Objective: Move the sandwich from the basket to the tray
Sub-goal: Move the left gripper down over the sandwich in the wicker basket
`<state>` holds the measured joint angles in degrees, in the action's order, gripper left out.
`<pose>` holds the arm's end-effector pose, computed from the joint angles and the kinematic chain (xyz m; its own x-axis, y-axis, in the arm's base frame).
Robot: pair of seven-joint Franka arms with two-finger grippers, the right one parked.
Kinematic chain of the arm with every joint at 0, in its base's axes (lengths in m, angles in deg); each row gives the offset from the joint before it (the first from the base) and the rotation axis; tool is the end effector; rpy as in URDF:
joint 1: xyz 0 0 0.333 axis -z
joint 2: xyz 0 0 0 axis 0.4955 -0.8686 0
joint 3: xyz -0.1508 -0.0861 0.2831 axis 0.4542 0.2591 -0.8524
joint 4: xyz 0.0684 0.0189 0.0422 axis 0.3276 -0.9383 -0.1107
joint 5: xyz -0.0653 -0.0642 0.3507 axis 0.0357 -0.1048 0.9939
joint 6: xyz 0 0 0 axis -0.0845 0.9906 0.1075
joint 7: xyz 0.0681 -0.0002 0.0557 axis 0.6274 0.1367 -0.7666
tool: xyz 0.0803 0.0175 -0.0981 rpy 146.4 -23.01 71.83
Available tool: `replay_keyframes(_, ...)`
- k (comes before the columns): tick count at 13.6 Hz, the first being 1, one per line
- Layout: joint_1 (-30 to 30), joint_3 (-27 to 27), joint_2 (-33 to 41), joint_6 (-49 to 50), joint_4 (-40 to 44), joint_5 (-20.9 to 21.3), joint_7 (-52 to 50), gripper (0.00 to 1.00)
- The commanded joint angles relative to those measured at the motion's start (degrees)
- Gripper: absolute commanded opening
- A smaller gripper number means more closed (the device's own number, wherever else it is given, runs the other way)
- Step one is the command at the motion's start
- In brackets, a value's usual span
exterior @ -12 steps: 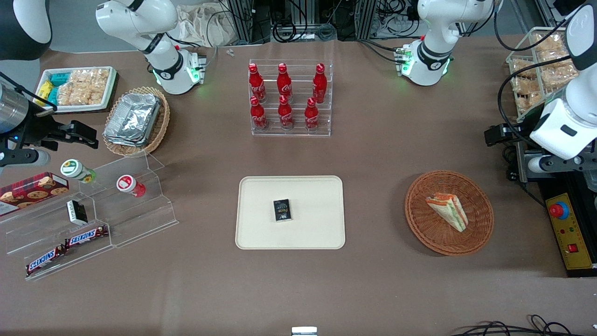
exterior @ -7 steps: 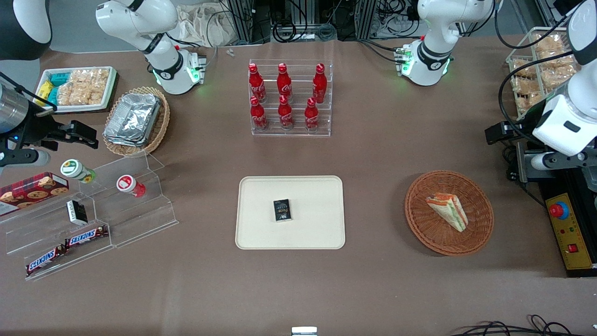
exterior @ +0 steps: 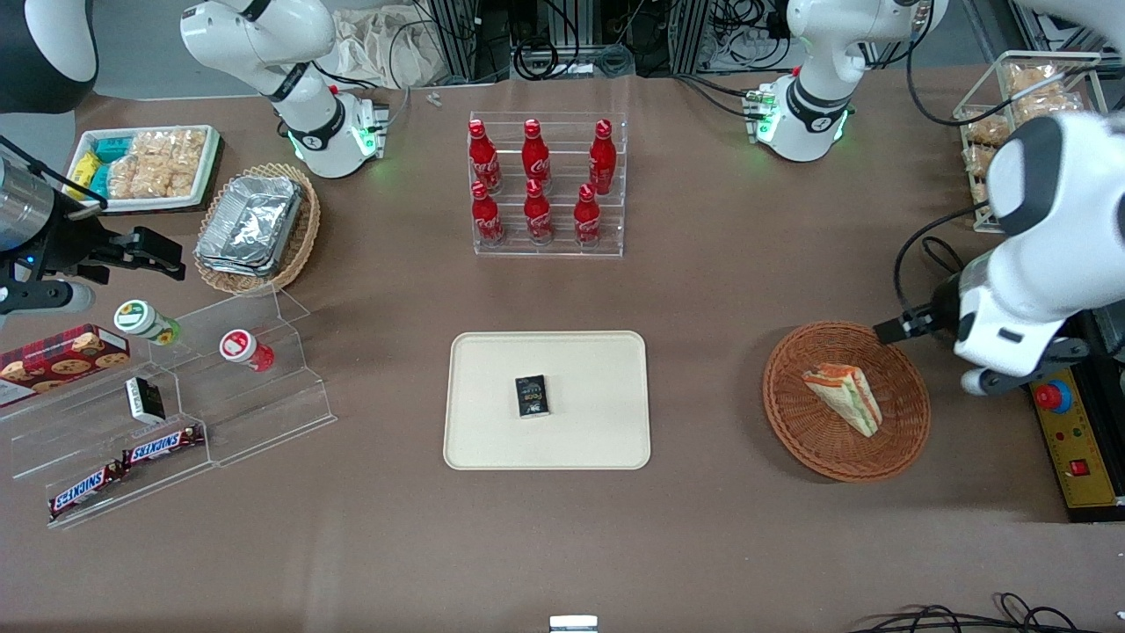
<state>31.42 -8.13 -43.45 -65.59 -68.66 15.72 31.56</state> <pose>0.5825 -0.0541 0.4538 0.9082 0.4130 -0.0674 0.4104 -0.9106 -0.0499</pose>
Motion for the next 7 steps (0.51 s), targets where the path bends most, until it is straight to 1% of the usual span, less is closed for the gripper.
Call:
replay_keyframes(1, -0.48, 0.13, -0.37, -12.11, -8.61, -0.13, -8.42, 1.0)
replay_keyframes(3, -1.09, -0.04, -3.97, -20.82, -12.05, 0.93, -15.36, 1.0)
replay_keyframes(4, -1.53, -0.04, -6.16, -23.65, -12.32, 1.63, -18.18, 1.0)
replay_keyframes(5, -2.23, -0.04, -7.75, -25.24, -12.33, 1.98, -20.04, 1.0)
replay_keyframes(7, -2.5, -0.13, -10.12, -28.5, -12.41, 1.99, -20.4, 1.0)
